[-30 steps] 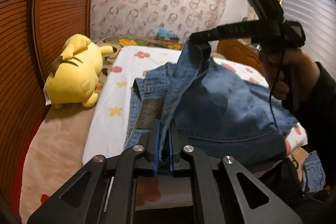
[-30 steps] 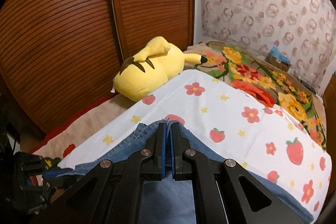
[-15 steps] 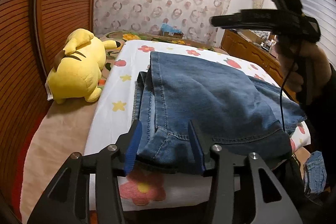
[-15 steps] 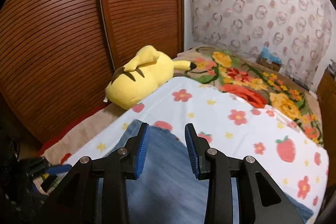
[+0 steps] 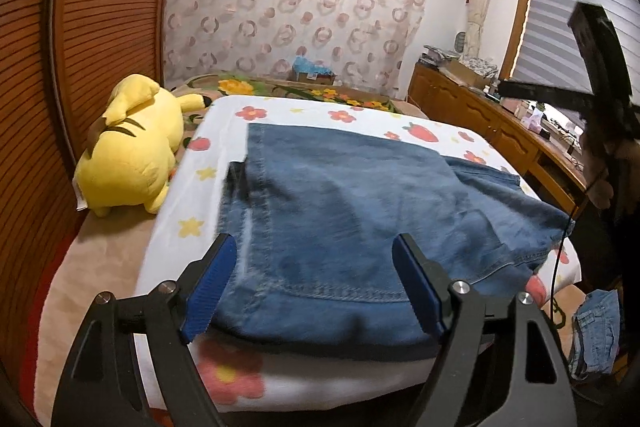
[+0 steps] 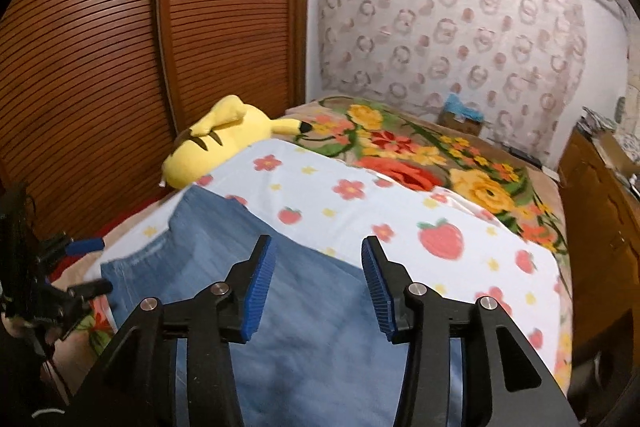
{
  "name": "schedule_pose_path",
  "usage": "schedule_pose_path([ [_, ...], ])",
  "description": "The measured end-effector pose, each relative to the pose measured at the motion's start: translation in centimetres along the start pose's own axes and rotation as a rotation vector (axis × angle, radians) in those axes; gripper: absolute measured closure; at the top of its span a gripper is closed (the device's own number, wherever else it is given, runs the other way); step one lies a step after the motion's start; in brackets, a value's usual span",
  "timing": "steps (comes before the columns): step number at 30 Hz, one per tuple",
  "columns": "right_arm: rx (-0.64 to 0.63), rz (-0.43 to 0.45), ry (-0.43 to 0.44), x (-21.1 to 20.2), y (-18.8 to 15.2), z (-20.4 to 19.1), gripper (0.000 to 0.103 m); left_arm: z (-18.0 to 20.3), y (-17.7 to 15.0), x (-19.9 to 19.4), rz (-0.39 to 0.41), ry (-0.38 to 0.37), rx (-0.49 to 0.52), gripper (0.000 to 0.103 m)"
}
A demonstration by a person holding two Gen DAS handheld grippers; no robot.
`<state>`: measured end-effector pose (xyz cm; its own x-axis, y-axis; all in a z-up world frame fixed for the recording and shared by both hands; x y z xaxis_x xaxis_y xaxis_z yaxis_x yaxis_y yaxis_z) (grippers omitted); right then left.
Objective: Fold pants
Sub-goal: 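Open both grippers and release the folded jeans onto the sheet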
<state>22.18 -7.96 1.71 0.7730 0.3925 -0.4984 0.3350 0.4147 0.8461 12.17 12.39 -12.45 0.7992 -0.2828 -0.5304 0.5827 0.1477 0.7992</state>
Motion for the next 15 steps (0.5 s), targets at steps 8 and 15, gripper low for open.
schedule_pose_path([
  [8,0.004,-0.056,-0.041,-0.6,-3.3,1.0,0.055,3.6,-0.2,3.1,-0.049,-0.043,0.04,0.022],
  [15,0.055,-0.129,0.018,1.4,-5.6,0.1,0.055,5.7,-1.4,5.4,-0.106,-0.061,0.068,0.022],
])
Point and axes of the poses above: each gripper's, at about its wrist camera, not at the fingertips, and x roughly the way its jaws point, z to its right, y to its top, the point moved 9 cm from there along x, roughly the way its jaws point, and after that the axes turned 11 degrees about -y, right-handed, at the moved point
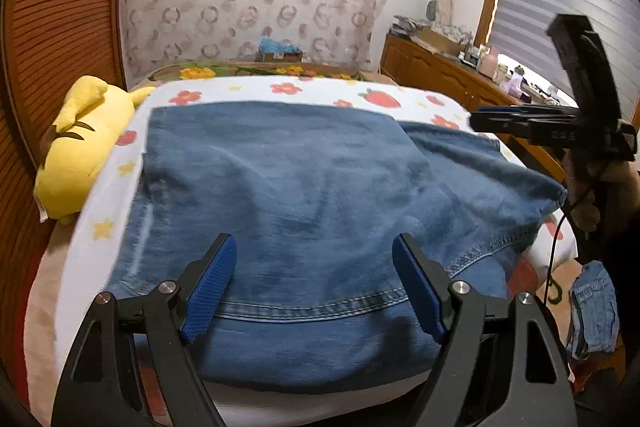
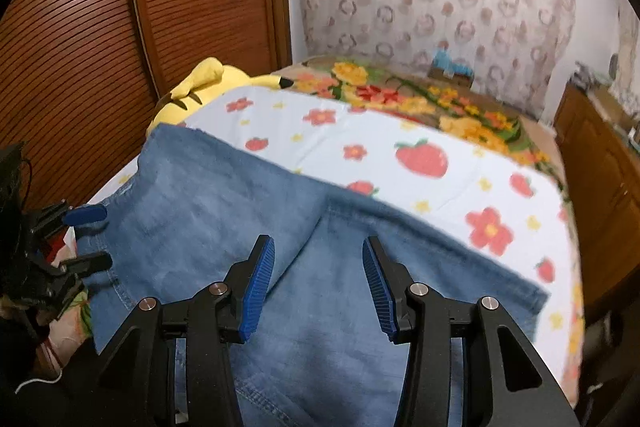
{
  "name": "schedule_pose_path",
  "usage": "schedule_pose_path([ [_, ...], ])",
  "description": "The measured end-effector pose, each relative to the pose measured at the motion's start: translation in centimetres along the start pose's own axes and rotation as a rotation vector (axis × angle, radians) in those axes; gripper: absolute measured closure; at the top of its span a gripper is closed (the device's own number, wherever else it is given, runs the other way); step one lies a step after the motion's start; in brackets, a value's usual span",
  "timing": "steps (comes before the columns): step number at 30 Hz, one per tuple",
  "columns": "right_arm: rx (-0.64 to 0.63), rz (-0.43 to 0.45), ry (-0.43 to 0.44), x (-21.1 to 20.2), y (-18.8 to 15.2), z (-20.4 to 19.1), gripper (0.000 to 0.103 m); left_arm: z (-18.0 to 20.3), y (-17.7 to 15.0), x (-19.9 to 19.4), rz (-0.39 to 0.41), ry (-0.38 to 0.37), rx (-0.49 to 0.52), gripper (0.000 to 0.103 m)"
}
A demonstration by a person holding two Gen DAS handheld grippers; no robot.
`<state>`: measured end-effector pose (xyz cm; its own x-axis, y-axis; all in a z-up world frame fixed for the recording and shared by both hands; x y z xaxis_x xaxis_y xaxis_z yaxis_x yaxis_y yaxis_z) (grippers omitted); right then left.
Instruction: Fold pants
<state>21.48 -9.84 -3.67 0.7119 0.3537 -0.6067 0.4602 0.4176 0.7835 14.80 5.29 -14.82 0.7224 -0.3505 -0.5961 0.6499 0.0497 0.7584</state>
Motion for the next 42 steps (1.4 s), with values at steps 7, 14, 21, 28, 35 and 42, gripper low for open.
schedule_pose_path([
  [7,0.046,-0.095,0.06,4.5,1.2,-2.1,0.056,0.3,-1.5,1.4,-0.045,0.008,0.002,0.022],
  [14,0.109,-0.162,0.084,8.0,3.5,-2.5,0.072,0.4,-1.6,1.3,-0.045,0.003,0.001,0.022],
  [21,0.101,-0.142,0.092,9.0,4.0,-2.5,0.097,0.7,-1.6,1.4,-0.043,0.0,0.001,0.022],
  [28,0.031,0.038,0.079,4.6,6.9,-3.6,0.097,0.7,-1.8,1.1,-0.034,-0.003,-0.006,0.022],
  [35,-0.044,0.131,0.044,2.6,9.0,-4.8,0.098,0.6,-2.3,1.0,-0.031,-0.005,-0.003,0.022],
  [42,-0.089,0.122,0.008,3.5,8.9,-6.2,0.098,0.6,-2.4,0.9,-0.028,-0.011,-0.003,0.022],
])
Point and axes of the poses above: each gripper's, at about its wrist camera, not at the fingertips, and x roughly the way its jaws point, z to its right, y to its top, the point moved 9 cm from there along x, roughly the way its jaws point, and after that the axes turned 11 degrees about -y, right-handed, at the moved point
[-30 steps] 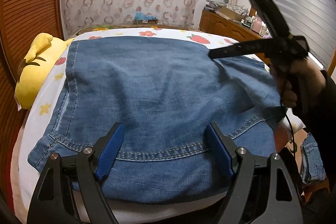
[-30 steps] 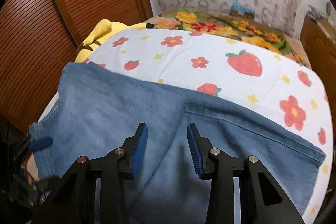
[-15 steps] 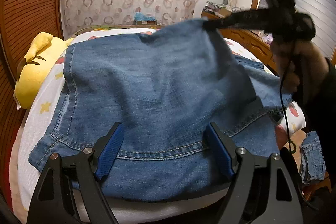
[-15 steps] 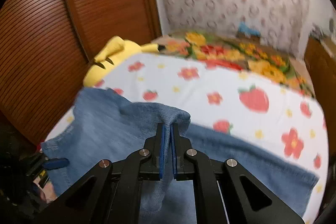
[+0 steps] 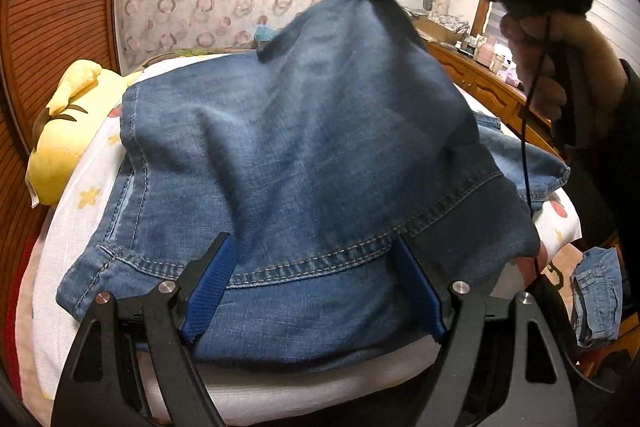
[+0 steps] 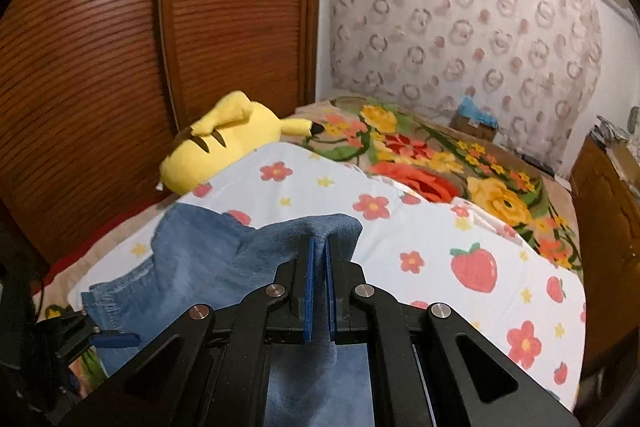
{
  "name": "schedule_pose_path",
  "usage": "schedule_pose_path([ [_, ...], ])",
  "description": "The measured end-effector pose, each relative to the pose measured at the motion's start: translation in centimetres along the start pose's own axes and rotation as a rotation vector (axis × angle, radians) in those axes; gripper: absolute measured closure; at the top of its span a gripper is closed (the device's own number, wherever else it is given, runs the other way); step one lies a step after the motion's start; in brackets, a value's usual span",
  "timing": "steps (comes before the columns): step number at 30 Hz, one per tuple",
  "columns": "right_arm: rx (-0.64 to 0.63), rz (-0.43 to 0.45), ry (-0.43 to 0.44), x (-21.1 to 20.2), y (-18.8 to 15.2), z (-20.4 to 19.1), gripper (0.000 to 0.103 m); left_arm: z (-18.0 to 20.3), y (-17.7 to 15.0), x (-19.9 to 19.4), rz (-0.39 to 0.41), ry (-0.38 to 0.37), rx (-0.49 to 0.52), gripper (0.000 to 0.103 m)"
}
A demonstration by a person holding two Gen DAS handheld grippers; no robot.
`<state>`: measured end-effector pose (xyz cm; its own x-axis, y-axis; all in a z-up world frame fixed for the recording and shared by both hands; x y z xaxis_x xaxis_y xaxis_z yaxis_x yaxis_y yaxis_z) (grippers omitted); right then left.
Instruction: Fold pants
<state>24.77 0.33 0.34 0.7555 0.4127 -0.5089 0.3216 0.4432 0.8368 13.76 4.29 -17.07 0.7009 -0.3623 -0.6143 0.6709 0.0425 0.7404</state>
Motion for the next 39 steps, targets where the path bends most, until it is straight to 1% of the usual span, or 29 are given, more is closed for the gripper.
schedule_pose_path([
  [4,0.037,-0.055,-0.004,1.3,-1.1,1.0,0.097,0.1,0.0,0.0,-0.002,0.003,0.005,0.022],
  [5,0.047,-0.074,0.003,1.7,-1.4,1.3,0.091,0.1,0.0,0.0,-0.001,0.003,0.003,0.022],
  [6,0.054,-0.093,-0.003,2.0,-1.6,1.6,0.088,0.1,0.0,0.0,0.0,0.004,0.001,0.022],
  [8,0.066,-0.11,-0.029,2.3,-2.2,2.5,0.068,0.1,0.1,0.0,0.0,0.006,-0.001,0.022],
  [9,0.072,-0.112,-0.029,2.2,-2.5,2.9,0.067,0.1,0.2,-0.1,0.001,0.007,-0.001,0.022],
  [11,0.08,-0.121,-0.026,1.9,-3.1,3.4,0.066,0.3,0.4,-0.4,0.007,0.01,-0.001,0.022],
  [12,0.075,-0.127,-0.027,1.9,-2.8,2.9,0.066,0.3,0.5,-0.5,0.01,0.011,-0.001,0.022],
  [15,0.063,-0.144,-0.04,1.0,-4.2,3.3,0.066,0.6,0.9,-0.7,0.016,0.013,0.002,0.022],
  [20,0.088,-0.172,-0.046,-0.9,-7.7,4.8,0.065,1.4,1.6,-0.3,0.01,0.021,0.019,0.022],
  [26,0.111,-0.207,-0.078,-2.6,-11.7,6.4,0.065,2.1,1.8,0.7,-0.005,0.02,0.034,0.022],
  [29,0.115,-0.233,-0.087,-2.0,-13.0,6.5,0.065,2.3,1.6,1.4,-0.022,0.016,0.032,0.022],
  [33,0.13,-0.256,-0.076,-1.0,-14.0,6.2,0.065,2.4,0.9,2.2,-0.05,0.02,0.028,0.022],
  [37,0.132,-0.277,-0.08,-0.3,-15.0,6.2,0.065,2.5,0.7,2.4,-0.05,0.03,0.028,0.022],
  [38,0.134,-0.281,-0.08,0.1,-15.3,6.1,0.063,2.5,0.7,2.5,-0.048,0.03,0.026,0.022],
  [39,0.13,-0.265,-0.083,0.0,-15.2,6.1,0.062,2.5,0.6,2.5,-0.046,0.031,0.021,0.022],
])
Point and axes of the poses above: each gripper's, at about its wrist camera, not at the fingertips, and x roughly the way its jaws point, z to its right, y to its top, the point moved 9 cm from there along x, roughly the way its jaws point, and after that the axes turned 11 degrees about -y, right-handed, at the moved point
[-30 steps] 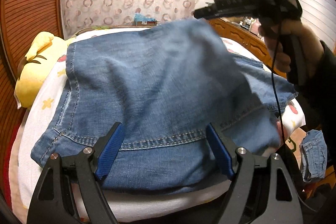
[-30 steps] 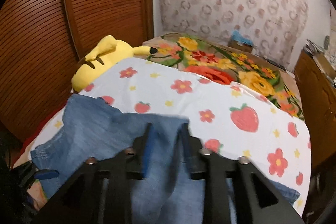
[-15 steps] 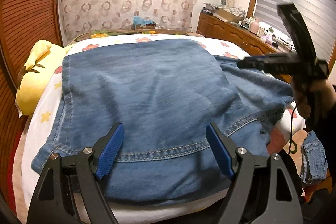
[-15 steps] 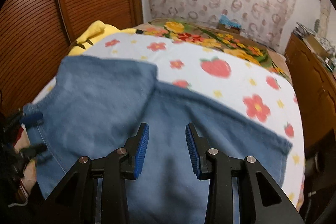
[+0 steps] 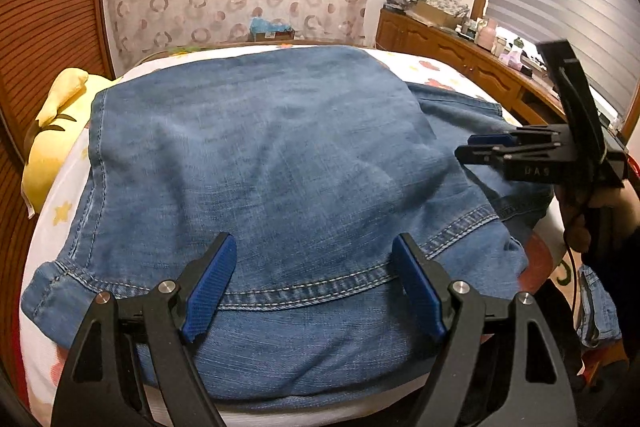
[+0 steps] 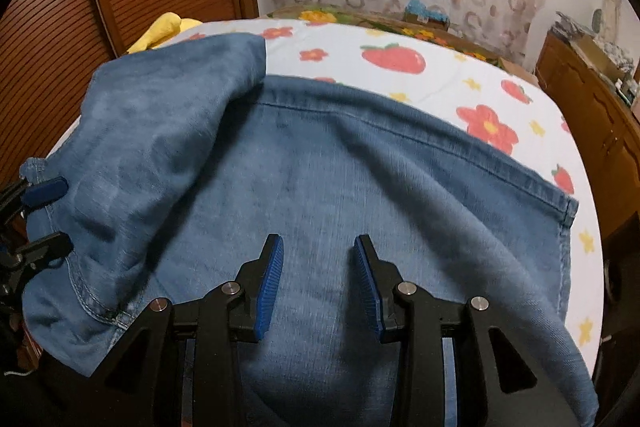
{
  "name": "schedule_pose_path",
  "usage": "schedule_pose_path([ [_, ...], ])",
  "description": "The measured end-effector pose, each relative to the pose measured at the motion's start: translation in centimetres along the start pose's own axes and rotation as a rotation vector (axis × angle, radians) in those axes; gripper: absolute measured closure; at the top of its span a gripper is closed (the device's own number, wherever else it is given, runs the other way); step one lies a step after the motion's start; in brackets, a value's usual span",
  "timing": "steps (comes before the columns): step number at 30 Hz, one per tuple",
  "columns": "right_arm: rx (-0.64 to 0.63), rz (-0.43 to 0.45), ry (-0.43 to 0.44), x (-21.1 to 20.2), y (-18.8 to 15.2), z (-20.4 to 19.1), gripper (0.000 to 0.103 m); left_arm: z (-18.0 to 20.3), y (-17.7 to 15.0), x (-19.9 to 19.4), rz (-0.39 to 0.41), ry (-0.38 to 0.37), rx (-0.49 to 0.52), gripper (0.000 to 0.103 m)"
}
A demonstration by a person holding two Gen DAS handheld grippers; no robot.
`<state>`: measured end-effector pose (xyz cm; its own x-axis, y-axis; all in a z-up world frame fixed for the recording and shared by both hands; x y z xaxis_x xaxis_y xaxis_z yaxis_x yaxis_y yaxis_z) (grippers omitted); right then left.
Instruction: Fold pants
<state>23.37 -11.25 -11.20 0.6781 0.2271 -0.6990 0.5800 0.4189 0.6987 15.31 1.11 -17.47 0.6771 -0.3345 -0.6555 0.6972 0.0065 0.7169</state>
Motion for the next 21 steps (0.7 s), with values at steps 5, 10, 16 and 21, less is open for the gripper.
schedule_pose_path([
  [5,-0.017,0.029,-0.021,0.1,-0.4,-0.4,0.052,-0.3,-0.2,0.1,0.029,0.013,-0.001,0.022],
  [10,0.004,0.024,-0.038,0.3,-0.5,0.0,0.045,-0.3,-0.5,-0.1,0.065,0.023,0.007,0.022],
  [16,-0.004,0.013,-0.041,0.2,-0.7,-0.2,0.044,-0.4,-0.5,0.0,0.061,0.033,0.023,0.022],
  [21,0.01,0.025,-0.024,-1.8,-1.6,0.2,0.044,-0.3,-0.6,-0.1,0.035,0.035,0.04,0.022],
])
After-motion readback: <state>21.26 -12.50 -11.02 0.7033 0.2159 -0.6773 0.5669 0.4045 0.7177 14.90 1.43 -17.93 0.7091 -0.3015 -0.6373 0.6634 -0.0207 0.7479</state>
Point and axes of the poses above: each gripper's, at about its wrist camera, not at the fingertips, and x roughly the way its jaws point, z to its right, y to its top, the point moved 9 cm from there along x, roughly the way its jaws point, and after that the axes turned 11 degrees about -y, right-handed, at the moved point
